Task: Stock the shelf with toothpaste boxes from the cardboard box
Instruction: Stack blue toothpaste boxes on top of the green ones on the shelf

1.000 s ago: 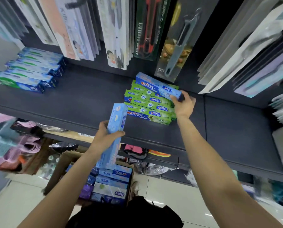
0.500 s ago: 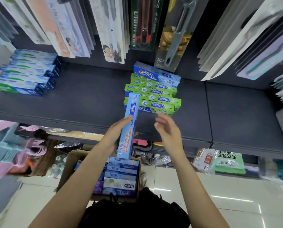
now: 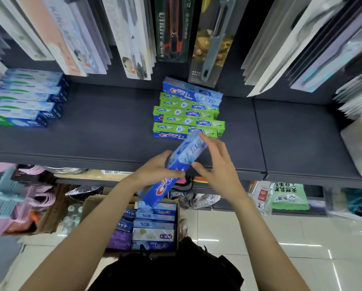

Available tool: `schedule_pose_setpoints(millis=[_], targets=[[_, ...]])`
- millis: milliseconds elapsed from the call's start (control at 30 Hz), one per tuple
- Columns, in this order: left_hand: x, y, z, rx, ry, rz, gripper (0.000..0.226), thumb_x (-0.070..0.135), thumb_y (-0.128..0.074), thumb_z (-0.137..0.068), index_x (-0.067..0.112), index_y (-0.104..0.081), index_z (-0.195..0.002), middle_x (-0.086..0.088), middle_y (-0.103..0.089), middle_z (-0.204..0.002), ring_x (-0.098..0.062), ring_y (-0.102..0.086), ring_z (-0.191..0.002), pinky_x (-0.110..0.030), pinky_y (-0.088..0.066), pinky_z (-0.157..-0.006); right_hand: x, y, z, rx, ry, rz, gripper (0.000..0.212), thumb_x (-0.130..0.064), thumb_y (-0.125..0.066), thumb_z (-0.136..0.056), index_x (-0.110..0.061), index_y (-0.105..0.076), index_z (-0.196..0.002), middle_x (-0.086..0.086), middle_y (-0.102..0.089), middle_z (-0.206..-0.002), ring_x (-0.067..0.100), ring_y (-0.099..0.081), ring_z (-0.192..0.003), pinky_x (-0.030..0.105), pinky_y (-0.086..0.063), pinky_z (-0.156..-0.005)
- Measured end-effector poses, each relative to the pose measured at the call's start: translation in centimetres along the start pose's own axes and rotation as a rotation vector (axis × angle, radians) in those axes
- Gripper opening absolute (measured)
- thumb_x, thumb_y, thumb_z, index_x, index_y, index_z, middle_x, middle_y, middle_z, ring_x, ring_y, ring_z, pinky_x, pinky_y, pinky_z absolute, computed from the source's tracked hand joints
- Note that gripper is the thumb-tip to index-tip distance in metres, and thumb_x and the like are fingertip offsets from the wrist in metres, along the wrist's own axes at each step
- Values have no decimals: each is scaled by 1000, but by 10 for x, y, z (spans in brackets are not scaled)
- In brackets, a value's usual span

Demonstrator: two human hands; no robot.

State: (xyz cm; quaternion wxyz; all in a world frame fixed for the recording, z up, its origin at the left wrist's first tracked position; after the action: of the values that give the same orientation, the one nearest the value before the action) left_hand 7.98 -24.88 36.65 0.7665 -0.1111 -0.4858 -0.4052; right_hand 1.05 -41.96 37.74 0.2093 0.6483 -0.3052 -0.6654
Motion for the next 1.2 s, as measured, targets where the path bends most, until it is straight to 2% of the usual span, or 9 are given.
schedule_pose_setpoints(millis=[100,167,300,400,467,667,900,1067,1200], targets=[[15,12,-6,-76,-115,-475,38,34,-76,-76,26,-51,-103,13,-59,-86,-11,-58,-78,-29,-44,-70,12,13,-12,-95,120,335,63,-35,-73,-79,-32,-46,-137,3,-44,-136,24,-39,-115,35,-39,-100],[28,18,-10,-83,-192,-695,38,39,-73,-79,26,-53,-108,14,-58,-82,-11,-56,-71,-30,-40,-64,17,23,-21,-114,133,391,54,-40,-73,-77,-31,-55,-127,-3,-55,-123,19,-43,-106,29,-41,-88],[42,28,-24,301,-384,-1076,47,48,-65,-83,29,-54,-125,4,-66,-111,-21,-61,-100,-32,-44,-78,23,39,-43,-20,85,294,42,-38,-75,-76,-24,-62,-113,-3,-63,-110,19,-59,-92,30,-45,-73],[38,38,-29,747,-643,-1033,42,32,-61,-80,22,-59,-120,-2,-63,-120,-24,-55,-114,-42,-34,-104,35,43,-64,114,6,213,40,-36,-74,-77,-20,-62,-112,1,-64,-103,20,-59,-85,33,-45,-71],[26,42,-34,865,-657,-962,40,24,-57,-80,19,-57,-120,-3,-59,-123,-23,-50,-119,-44,-29,-109,48,44,-88,186,-89,150,38,-36,-74,-78,-20,-62,-110,3,-64,-101,20,-59,-86,32,-43,-71],[-12,33,-66,448,-157,-994,61,36,-52,-92,24,-28,-147,4,-24,-155,-17,-20,-143,-46,-9,-118,81,38,-166,232,-254,158,38,-25,-69,-82,-19,-59,-118,9,-59,-117,26,-56,-105,30,-39,-81],[-22,31,-76,481,-181,-966,63,27,-55,-90,24,-28,-147,6,-25,-155,-15,-22,-143,-45,-9,-119,84,28,-188,443,-388,5,39,0,-57,-85,-9,-51,-123,15,-39,-134,31,-55,-107,28,-39,-84],[-46,29,-45,769,-446,-735,38,21,-50,-82,16,-63,-117,0,-67,-111,-20,-58,-106,-37,-39,-100,62,0,-103,453,-181,-41,36,-1,-58,-82,-10,-55,-117,6,-50,-121,26,-58,-103,33,-47,-85],[-90,17,15,858,-448,-565,26,21,-49,-84,13,-67,-100,4,-66,-79,-14,-57,-76,-27,-43,-72,41,-48,-1,259,-97,-73,24,0,-57,-85,-12,-62,-105,-6,-66,-92,20,-65,-85,26,-48,-77]])
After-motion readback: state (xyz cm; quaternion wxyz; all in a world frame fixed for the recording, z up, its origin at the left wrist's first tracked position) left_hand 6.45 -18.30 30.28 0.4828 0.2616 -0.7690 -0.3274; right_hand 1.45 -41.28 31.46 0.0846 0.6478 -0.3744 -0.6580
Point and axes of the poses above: each hand's wrist, its own z-axis away from the middle knuckle, its own y-axis out of the back of the hand, x = y × z, the point moved 2 cm from there along -z, towards the middle knuckle
